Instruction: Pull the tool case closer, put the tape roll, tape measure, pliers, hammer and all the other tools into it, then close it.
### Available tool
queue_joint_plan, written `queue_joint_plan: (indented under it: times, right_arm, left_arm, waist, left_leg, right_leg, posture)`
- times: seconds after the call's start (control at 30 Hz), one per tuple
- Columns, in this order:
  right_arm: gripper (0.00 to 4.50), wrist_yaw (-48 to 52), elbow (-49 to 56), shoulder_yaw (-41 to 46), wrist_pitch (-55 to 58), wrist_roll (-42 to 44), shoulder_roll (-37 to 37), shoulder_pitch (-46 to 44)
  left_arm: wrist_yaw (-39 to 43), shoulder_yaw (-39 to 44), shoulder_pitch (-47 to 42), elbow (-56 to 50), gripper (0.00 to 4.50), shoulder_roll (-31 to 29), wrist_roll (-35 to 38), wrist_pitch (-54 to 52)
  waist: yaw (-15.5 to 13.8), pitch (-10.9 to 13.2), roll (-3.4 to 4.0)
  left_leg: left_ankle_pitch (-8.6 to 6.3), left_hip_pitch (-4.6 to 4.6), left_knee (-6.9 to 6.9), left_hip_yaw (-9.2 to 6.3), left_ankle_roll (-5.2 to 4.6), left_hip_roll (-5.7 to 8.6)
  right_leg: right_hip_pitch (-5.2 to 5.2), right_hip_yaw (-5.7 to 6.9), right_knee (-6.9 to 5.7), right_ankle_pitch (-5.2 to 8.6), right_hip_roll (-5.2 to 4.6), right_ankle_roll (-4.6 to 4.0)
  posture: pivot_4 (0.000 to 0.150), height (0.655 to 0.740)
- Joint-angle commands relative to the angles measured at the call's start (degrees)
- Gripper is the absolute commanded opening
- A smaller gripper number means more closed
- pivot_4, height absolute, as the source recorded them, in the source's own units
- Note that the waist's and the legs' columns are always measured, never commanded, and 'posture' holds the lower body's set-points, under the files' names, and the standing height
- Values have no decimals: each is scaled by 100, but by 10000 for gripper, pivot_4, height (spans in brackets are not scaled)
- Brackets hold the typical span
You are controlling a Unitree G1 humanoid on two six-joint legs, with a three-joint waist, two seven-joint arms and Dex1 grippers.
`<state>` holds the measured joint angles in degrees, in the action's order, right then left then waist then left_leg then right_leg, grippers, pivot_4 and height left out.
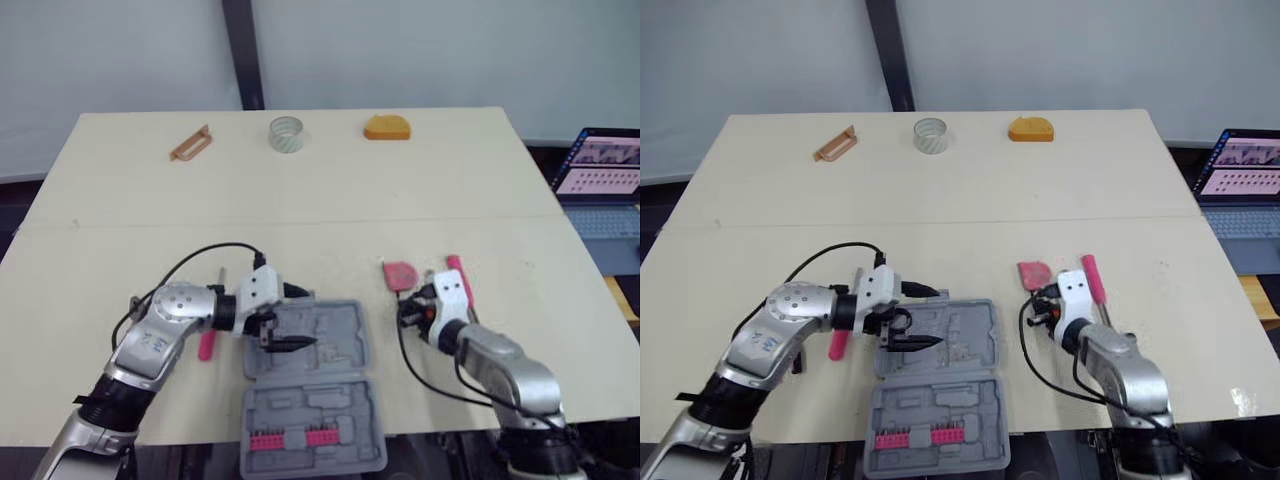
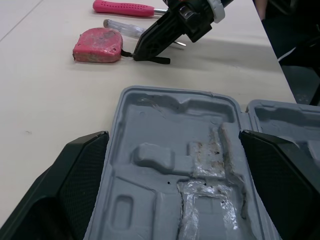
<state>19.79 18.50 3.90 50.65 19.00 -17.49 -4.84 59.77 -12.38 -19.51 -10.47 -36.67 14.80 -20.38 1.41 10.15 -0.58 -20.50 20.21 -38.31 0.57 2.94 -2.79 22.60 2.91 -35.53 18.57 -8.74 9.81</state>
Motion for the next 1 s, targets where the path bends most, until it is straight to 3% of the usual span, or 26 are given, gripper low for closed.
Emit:
queue_joint_plan:
  times: [0.03,0.57,1.0]
  right_arm:
    - [244,45,820,209,424,412,-11,493]
    - [244,185,2437,691,1528,1608,-401,2397]
    - [244,122,2865,634,1701,2093,-620,3016]
  left_arm:
    - [230,-21,30,-79,45000,-93,53,114]
    - [625,-120,226,-226,45000,-169,36,177]
    - [737,-223,560,-588,45000,-374,0,263]
  waist:
    - [-15,0,0]
    - [-154,-1,2]
    - [-165,-1,2]
  left_leg:
    - [0,0,1,-1,0,0]
    - [-2,-1,0,0,-4,0]
    - [-4,-1,-1,-2,-7,0]
  right_leg:
    - [0,0,0,0,0,0]
    - [-3,-3,3,0,1,0]
    - [-4,-4,3,1,1,-1]
  posture:
    - [1500,7400]
    - [1500,7400]
    - [1500,7400]
